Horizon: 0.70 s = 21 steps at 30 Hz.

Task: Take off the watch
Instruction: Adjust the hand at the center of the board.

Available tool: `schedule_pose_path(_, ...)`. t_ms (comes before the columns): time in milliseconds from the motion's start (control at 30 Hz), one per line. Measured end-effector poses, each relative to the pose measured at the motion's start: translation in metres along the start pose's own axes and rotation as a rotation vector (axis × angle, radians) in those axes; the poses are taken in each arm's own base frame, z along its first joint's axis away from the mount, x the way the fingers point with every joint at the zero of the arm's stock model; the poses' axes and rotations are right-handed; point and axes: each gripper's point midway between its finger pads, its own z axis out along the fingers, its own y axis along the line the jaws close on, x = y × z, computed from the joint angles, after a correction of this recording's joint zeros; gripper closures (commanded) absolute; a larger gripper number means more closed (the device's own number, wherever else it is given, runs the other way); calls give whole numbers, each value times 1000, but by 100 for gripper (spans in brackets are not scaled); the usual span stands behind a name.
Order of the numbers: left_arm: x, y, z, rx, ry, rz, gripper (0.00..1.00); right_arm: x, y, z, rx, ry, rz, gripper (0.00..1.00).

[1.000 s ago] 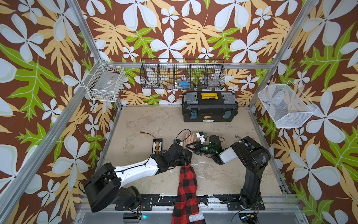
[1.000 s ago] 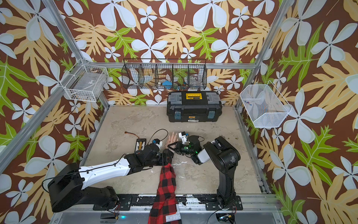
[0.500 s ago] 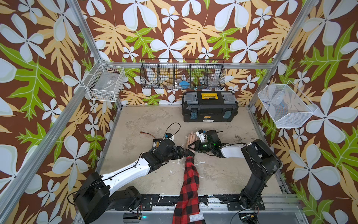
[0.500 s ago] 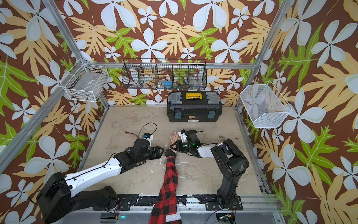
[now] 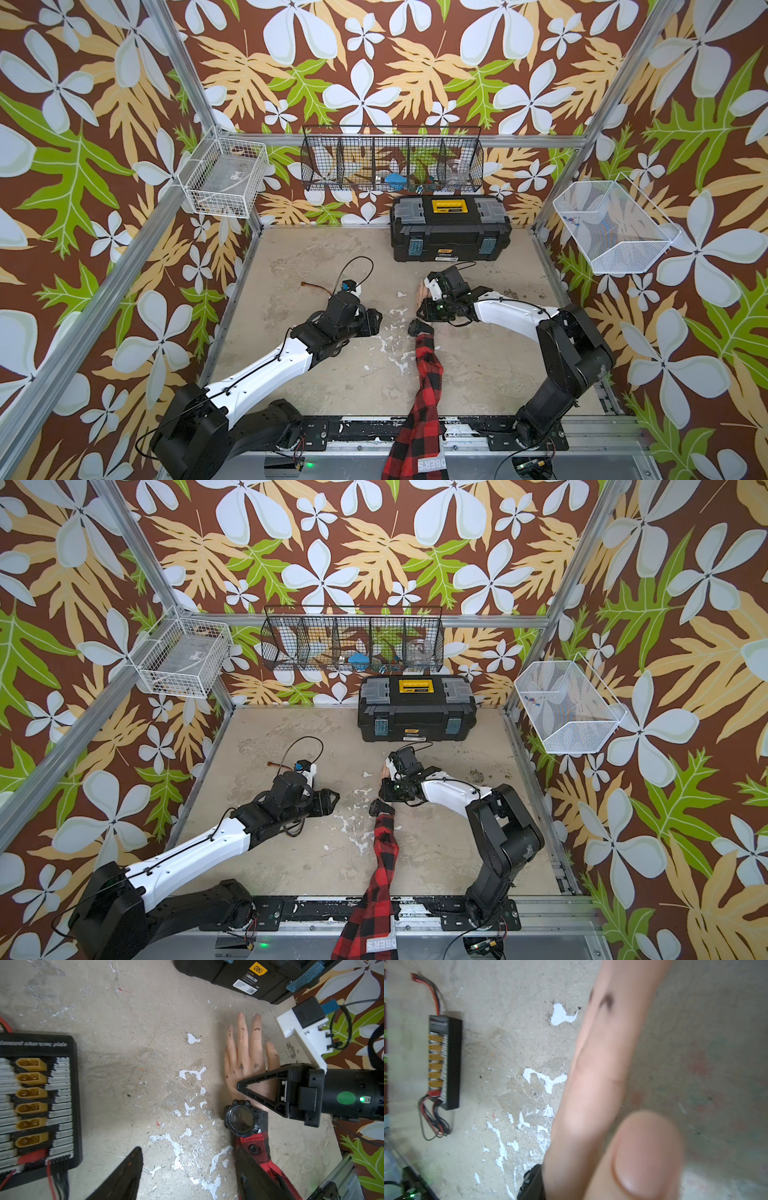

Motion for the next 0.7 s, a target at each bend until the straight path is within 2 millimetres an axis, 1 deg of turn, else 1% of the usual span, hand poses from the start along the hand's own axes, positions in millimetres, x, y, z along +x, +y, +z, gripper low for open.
schedule_pose_path(233,-5,6,-12,-11,-8,44,27,0,-2,-7,195,22,-103,73)
schedule_pose_path(333,-5,9,-16,-16,-10,56,27,3,-3,-7,270,35,-142,73)
schedule_pose_path(433,-4,10,-18,-18,-11,74,27,6,-3,-1,324,48,-173,72)
schedule_pose_path(567,-2,12,-20,-23,-5,73,27,11,1,6,359,65,-196,65)
schedule_pose_path(700,2,13,-20,-20,10,72,27,11,5,13,369,62,-211,55)
